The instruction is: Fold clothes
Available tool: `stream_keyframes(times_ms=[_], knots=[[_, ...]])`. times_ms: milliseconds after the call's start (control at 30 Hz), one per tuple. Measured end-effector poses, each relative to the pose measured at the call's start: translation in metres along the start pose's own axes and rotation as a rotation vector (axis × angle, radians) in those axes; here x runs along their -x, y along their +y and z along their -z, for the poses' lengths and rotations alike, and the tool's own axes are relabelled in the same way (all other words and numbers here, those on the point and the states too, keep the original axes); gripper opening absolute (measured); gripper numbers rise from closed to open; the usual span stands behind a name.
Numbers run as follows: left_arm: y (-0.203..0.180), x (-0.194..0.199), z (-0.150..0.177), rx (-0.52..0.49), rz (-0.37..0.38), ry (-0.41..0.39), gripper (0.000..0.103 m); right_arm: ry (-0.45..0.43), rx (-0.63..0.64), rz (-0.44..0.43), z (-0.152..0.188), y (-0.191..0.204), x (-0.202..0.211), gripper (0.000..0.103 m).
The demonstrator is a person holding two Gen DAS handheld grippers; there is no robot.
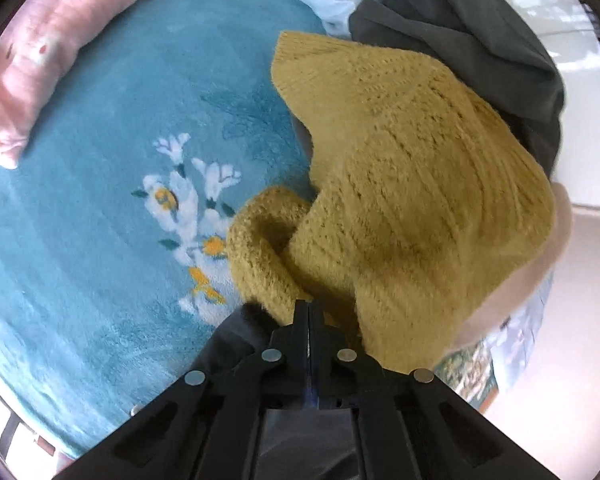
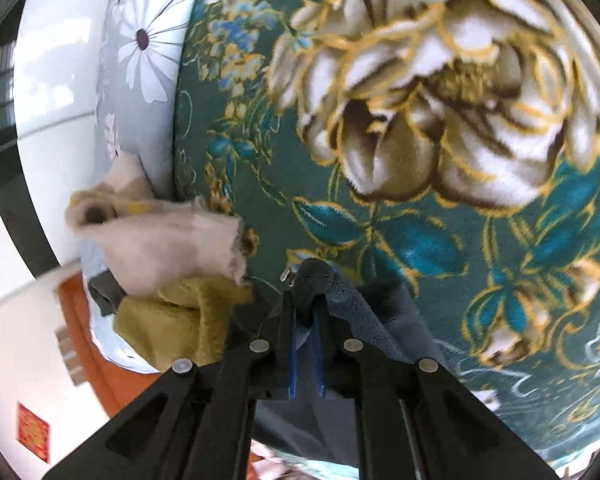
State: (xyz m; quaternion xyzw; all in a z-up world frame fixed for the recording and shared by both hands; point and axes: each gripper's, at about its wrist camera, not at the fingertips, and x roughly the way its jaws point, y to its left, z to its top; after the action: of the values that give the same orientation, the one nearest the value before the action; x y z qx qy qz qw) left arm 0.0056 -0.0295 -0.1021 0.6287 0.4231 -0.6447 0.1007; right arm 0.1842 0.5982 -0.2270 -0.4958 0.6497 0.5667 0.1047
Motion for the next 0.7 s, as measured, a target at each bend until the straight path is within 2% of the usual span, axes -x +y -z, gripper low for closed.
stream_keyframes(times_ms=[33,100,167,200,267,333,400,433,467,500,533,567,633,667,700], knots=[[0.005,0.002,0.004,-0.008,0.023,0.01,0.002,-0.003,0.005,-0.007,0.002,0.001,0.002,0.01],[0.013,0.005,0.016,-0.045,0.026,0.023,0.009,-0.027,0.026,-0.02,0.008,0.005,0.009,0.03],[0.02,0.006,0.031,-0.121,-0.049,0.015,0.029,-0.061,0.08,-0.013,0.02,0.006,0.023,0.042],[0.024,0.004,0.039,-0.169,-0.092,0.015,0.042,-0.057,0.114,0.02,0.029,0.004,0.026,0.042],[0.031,-0.008,0.054,-0.281,-0.162,0.037,0.047,-0.044,0.182,0.087,0.047,-0.002,0.032,0.042],[0.037,-0.02,0.068,-0.387,-0.225,0.059,0.056,0.016,0.242,0.149,0.069,-0.013,0.028,0.042],[0.037,-0.034,0.077,-0.463,-0.259,0.079,0.058,0.077,0.303,0.22,0.09,-0.021,0.015,0.042],[0.036,-0.042,0.08,-0.494,-0.275,0.078,0.058,0.073,0.329,0.262,0.096,-0.022,0.009,0.042],[0.035,-0.048,0.082,-0.516,-0.284,0.075,0.058,0.066,0.353,0.299,0.102,-0.022,0.004,0.042],[0.033,-0.051,0.083,-0.524,-0.284,0.071,0.055,0.05,0.347,0.297,0.103,-0.021,0.003,0.04],[0.031,-0.054,0.084,-0.526,-0.281,0.071,0.048,0.035,0.341,0.296,0.104,-0.019,0.001,0.036],[0.03,-0.056,0.084,-0.52,-0.275,0.077,0.039,0.027,0.336,0.305,0.104,-0.016,0.0,0.023],[0.027,-0.059,0.084,-0.514,-0.269,0.083,0.005,0.022,0.337,0.332,0.105,-0.009,-0.003,0.013],[0.025,-0.058,0.085,-0.52,-0.279,0.078,0.0,0.028,0.346,0.343,0.106,-0.006,-0.005,0.007],[0.022,-0.056,0.086,-0.529,-0.286,0.059,0.0,0.032,0.36,0.357,0.108,-0.002,-0.005,0.006]])
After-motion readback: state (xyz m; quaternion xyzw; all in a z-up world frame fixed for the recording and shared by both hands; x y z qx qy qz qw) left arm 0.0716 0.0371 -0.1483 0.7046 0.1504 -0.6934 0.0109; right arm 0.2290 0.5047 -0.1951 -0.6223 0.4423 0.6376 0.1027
